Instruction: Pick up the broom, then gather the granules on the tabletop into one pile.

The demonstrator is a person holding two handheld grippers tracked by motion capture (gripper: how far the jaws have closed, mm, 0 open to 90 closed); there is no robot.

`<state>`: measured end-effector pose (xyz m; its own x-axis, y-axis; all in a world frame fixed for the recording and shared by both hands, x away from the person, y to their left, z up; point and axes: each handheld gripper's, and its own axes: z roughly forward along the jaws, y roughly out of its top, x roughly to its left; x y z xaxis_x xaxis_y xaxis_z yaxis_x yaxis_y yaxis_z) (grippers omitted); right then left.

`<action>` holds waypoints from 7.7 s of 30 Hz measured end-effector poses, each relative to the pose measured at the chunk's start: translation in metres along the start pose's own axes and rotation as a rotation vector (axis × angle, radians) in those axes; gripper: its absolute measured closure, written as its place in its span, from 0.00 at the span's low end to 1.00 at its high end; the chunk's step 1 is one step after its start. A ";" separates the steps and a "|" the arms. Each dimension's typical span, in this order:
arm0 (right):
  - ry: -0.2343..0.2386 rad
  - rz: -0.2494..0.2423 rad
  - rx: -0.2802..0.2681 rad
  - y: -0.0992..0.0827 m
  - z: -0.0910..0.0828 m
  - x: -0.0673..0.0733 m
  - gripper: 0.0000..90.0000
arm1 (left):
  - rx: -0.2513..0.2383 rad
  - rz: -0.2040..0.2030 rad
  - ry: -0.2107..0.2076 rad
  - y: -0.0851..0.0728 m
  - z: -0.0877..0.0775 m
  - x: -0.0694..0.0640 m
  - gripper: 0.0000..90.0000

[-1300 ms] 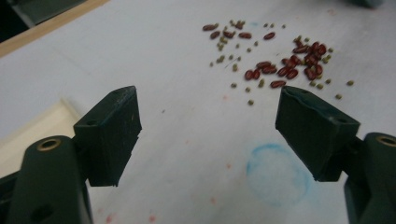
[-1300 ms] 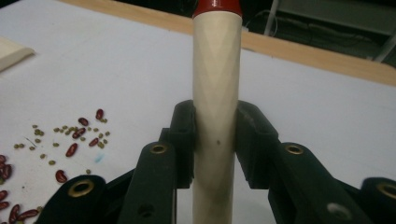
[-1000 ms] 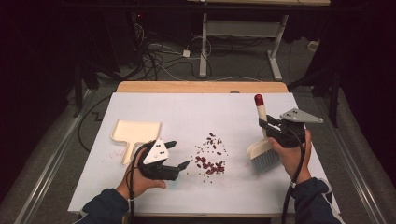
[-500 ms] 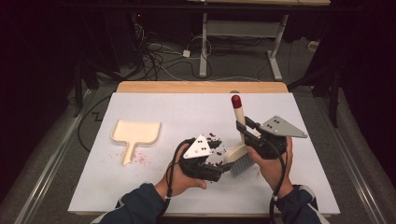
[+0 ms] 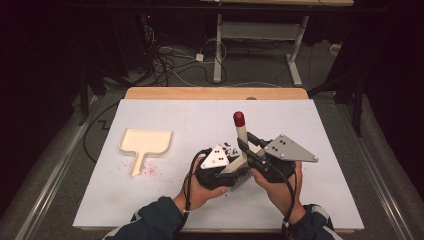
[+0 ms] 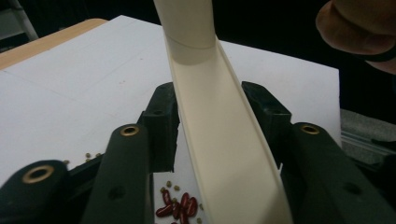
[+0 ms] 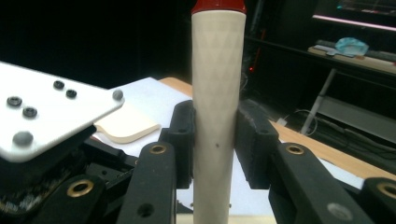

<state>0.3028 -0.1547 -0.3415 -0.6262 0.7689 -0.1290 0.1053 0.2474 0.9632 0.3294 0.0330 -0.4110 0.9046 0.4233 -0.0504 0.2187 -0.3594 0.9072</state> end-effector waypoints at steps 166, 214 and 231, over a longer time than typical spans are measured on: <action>0.138 -0.328 0.322 -0.078 0.110 -0.033 0.76 | 0.273 0.048 0.416 -0.124 -0.160 0.060 0.22; 0.561 -0.048 0.311 -0.056 0.073 0.036 0.75 | 0.188 0.048 0.469 -0.119 -0.177 0.062 0.22; 0.485 0.021 0.388 -0.086 0.084 0.034 0.75 | 0.206 0.064 0.471 -0.121 -0.177 0.062 0.22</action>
<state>0.3379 -0.1004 -0.4484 -0.8912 0.4428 0.0986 0.3372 0.5013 0.7969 0.2948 0.2496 -0.4498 0.6659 0.7068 0.2388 0.2793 -0.5329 0.7987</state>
